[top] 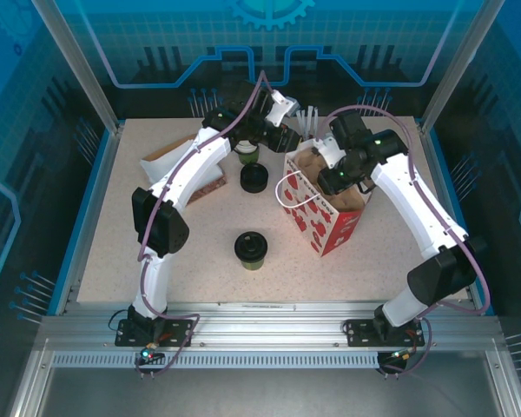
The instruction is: Pack the takeout coffee
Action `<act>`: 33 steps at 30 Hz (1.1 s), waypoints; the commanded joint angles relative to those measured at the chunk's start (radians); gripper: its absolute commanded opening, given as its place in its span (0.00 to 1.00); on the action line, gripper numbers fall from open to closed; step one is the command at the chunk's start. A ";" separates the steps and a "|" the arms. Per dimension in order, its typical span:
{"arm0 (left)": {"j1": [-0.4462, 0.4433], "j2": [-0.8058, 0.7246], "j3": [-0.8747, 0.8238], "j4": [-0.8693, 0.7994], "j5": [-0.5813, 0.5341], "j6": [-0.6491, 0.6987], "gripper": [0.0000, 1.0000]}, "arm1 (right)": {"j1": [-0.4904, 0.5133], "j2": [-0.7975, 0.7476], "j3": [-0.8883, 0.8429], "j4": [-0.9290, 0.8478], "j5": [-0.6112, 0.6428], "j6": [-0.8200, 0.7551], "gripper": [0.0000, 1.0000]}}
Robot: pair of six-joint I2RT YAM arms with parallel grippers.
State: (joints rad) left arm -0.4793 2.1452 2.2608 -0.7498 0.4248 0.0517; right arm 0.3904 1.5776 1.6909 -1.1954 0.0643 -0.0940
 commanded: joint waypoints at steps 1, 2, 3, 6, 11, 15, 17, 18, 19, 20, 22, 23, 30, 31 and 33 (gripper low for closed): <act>0.013 -0.042 -0.012 0.016 0.012 0.002 0.35 | 0.015 0.016 0.028 -0.059 0.009 0.004 0.30; 0.013 -0.043 -0.011 0.017 0.012 0.001 0.35 | 0.015 0.019 0.027 -0.060 0.011 0.004 0.30; 0.012 -0.044 -0.012 0.020 0.014 -0.001 0.35 | 0.016 0.021 0.031 -0.061 0.012 0.005 0.30; 0.012 -0.051 -0.010 0.028 0.019 -0.011 0.37 | 0.015 0.030 0.035 -0.061 0.015 0.004 0.30; 0.012 -0.076 -0.012 0.063 0.024 -0.039 0.47 | 0.013 0.052 0.040 -0.070 0.027 0.005 0.30; 0.013 -0.107 -0.014 0.082 0.016 -0.061 0.54 | 0.014 0.061 0.027 -0.066 0.031 0.008 0.30; 0.013 -0.123 -0.019 0.093 0.011 -0.074 0.57 | 0.016 0.068 0.024 -0.066 0.030 0.009 0.31; 0.014 -0.134 -0.025 0.097 0.006 -0.080 0.58 | 0.016 0.070 0.019 -0.061 0.030 0.010 0.31; 0.014 -0.143 -0.030 0.102 0.001 -0.085 0.59 | 0.016 0.073 0.015 -0.058 0.028 0.010 0.31; 0.015 -0.155 -0.038 0.107 -0.005 -0.090 0.60 | 0.016 0.075 0.008 -0.051 0.024 0.012 0.31; 0.018 -0.183 -0.065 0.122 -0.018 -0.106 0.61 | 0.016 0.083 -0.003 -0.042 0.011 0.017 0.31; 0.019 -0.200 -0.083 0.135 -0.025 -0.117 0.61 | 0.017 0.089 -0.008 -0.035 0.006 0.018 0.32; 0.025 -0.378 -0.301 0.247 -0.085 -0.161 0.64 | 0.016 0.105 -0.061 0.013 -0.007 0.031 0.32; 0.025 -0.407 -0.339 0.266 -0.091 -0.169 0.64 | 0.016 0.102 -0.069 0.023 -0.008 0.033 0.32; 0.024 -0.468 -0.424 0.313 -0.097 -0.189 0.65 | 0.018 0.105 -0.085 0.038 -0.013 0.035 0.32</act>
State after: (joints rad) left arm -0.4614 1.7645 1.9144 -0.5293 0.3580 -0.0929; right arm 0.3939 1.6798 1.6253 -1.1805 0.0708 -0.0769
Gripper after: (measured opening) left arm 0.648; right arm 0.324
